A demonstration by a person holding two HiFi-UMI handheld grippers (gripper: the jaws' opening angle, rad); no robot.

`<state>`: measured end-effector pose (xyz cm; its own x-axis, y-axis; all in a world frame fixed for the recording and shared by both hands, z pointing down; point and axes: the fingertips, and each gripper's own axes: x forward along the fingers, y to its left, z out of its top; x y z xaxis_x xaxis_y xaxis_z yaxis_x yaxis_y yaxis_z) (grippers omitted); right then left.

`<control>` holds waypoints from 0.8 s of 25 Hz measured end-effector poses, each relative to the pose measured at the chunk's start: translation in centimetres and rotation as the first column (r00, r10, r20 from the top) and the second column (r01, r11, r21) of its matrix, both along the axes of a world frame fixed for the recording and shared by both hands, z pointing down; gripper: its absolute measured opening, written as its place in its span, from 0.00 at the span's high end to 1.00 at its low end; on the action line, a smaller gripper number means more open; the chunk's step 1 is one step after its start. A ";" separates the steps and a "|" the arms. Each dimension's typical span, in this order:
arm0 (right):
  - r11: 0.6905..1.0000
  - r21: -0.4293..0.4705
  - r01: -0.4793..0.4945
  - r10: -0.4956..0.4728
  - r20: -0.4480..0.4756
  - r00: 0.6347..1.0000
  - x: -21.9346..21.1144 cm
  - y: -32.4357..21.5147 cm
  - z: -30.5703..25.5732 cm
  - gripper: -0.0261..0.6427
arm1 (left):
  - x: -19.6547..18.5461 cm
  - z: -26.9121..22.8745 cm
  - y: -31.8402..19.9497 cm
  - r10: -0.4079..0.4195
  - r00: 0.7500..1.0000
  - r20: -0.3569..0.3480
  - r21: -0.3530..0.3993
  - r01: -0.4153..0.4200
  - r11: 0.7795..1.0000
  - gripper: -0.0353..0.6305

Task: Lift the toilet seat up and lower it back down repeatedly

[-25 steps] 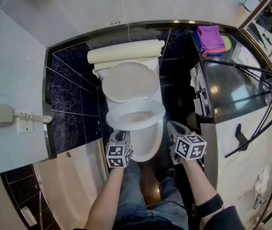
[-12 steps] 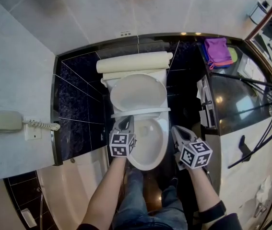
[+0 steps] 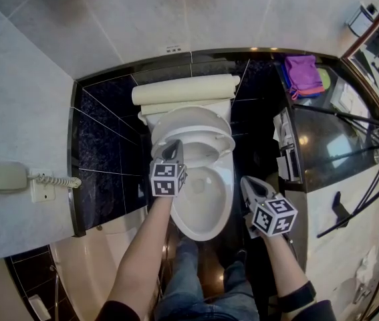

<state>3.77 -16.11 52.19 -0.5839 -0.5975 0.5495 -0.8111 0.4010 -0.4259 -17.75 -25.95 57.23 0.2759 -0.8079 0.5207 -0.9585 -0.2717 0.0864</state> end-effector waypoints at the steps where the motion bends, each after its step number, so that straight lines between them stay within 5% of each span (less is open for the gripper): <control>1: 1.000 0.001 -0.001 0.001 0.000 1.000 -0.1 -0.1 0.0 0.94 | -0.2 0.0 -0.7 0.004 1.000 0.010 -0.001 -0.004 1.000 0.95; 10: 1.000 0.006 -0.002 0.002 -0.001 1.000 -0.5 -0.9 0.0 0.94 | -1.1 0.2 -3.5 0.019 0.999 0.050 -0.023 -0.018 1.000 0.95; 20: 1.000 0.022 0.017 -0.018 0.012 1.000 -0.5 0.0 -2.1 0.94 | -0.2 -2.6 0.7 0.015 0.999 0.050 -0.023 -0.014 1.000 0.95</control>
<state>3.24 -16.10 50.10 -0.6010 -0.5991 0.5290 -0.7986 0.4244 -0.4267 -17.99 -25.25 54.66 0.2609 -0.7916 0.5526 -0.9577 -0.2843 0.0450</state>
